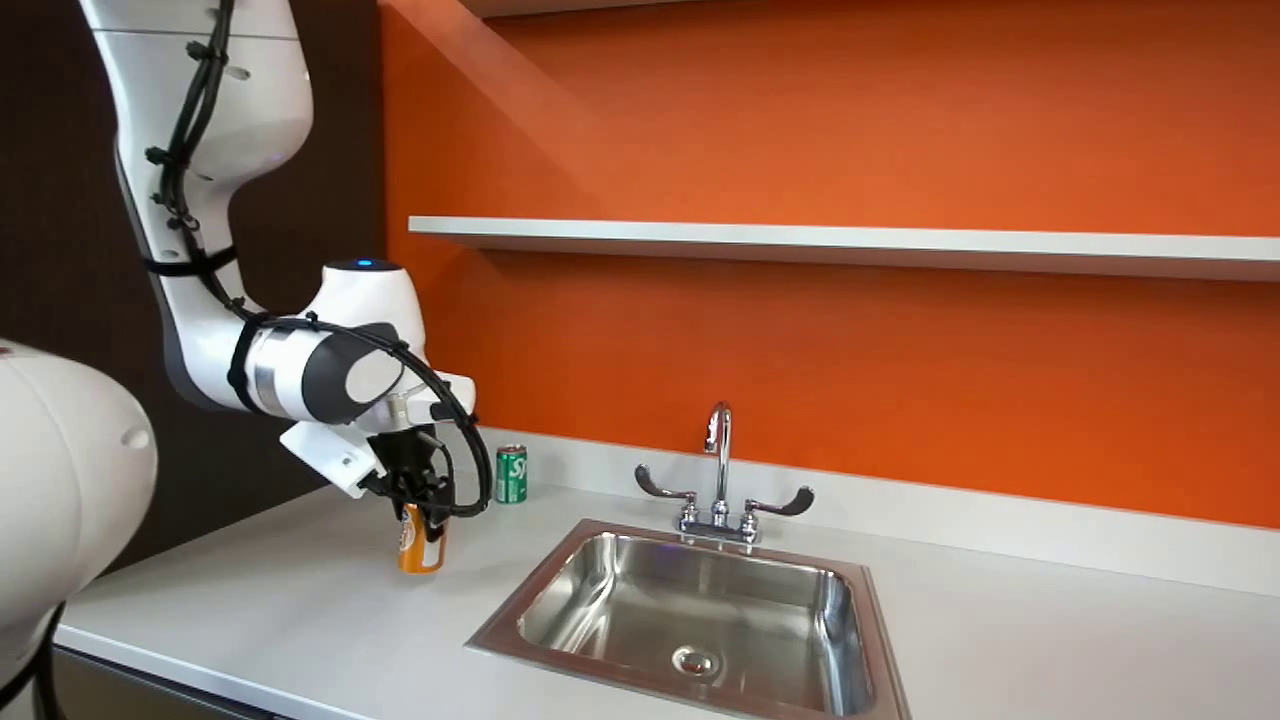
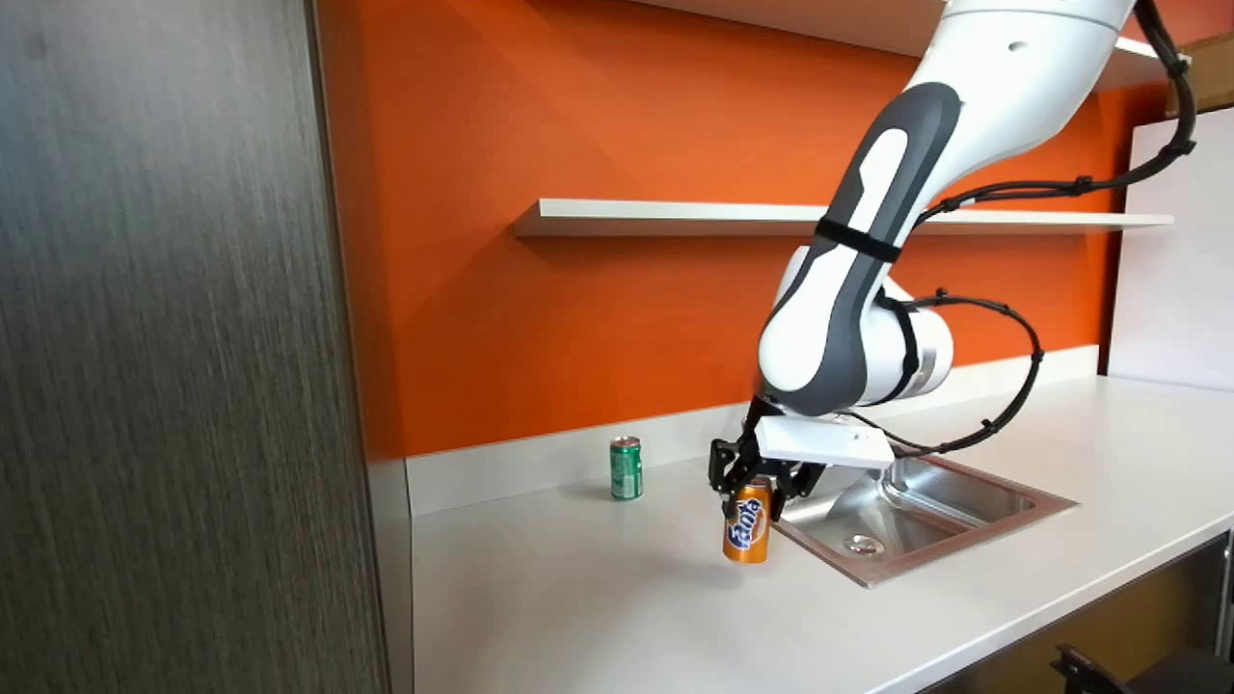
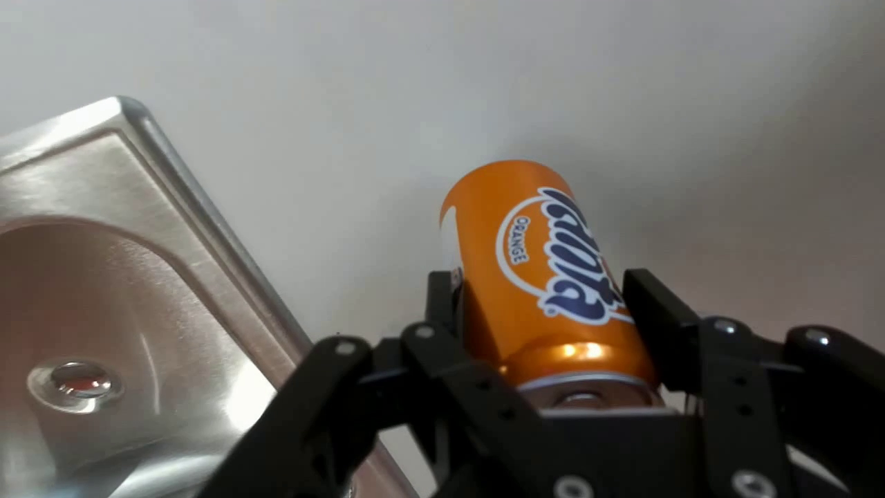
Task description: Put the orange can on the bottom shelf
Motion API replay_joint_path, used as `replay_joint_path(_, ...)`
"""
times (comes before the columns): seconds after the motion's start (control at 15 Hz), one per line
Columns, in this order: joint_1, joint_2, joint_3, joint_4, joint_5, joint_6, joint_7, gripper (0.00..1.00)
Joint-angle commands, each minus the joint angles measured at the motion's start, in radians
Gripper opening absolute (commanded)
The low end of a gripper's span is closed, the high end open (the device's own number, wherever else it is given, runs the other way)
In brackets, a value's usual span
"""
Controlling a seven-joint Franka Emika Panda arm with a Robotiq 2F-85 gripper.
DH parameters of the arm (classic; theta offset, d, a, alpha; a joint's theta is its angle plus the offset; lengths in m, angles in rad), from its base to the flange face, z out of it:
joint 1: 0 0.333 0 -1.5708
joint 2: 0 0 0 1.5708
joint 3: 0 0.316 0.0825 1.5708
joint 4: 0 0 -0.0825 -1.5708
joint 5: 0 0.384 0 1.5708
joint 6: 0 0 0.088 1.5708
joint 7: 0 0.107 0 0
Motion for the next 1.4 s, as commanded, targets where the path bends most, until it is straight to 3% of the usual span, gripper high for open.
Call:
replay_joint_path(0.0, -0.034, -0.195, 0.026, -0.032, -0.176, -0.18, 0.174, 0.38)
replay_joint_path(0.13, -0.038, -0.279, 0.067, -0.014, -0.232, -0.302, 0.259, 0.38)
replay_joint_path(0.2, -0.069, -0.324, 0.128, -0.013, -0.197, -0.357, 0.251, 0.38)
replay_joint_path(0.6, -0.066, -0.515, 0.225, 0.086, -0.152, -0.664, 0.297, 0.38)
replay_joint_path(0.87, -0.067, -0.579, 0.232, 0.176, -0.141, -0.789, 0.295, 0.38)
replay_joint_path(1.33, -0.083, -0.618, 0.156, 0.374, -0.099, -1.023, 0.194, 0.38)
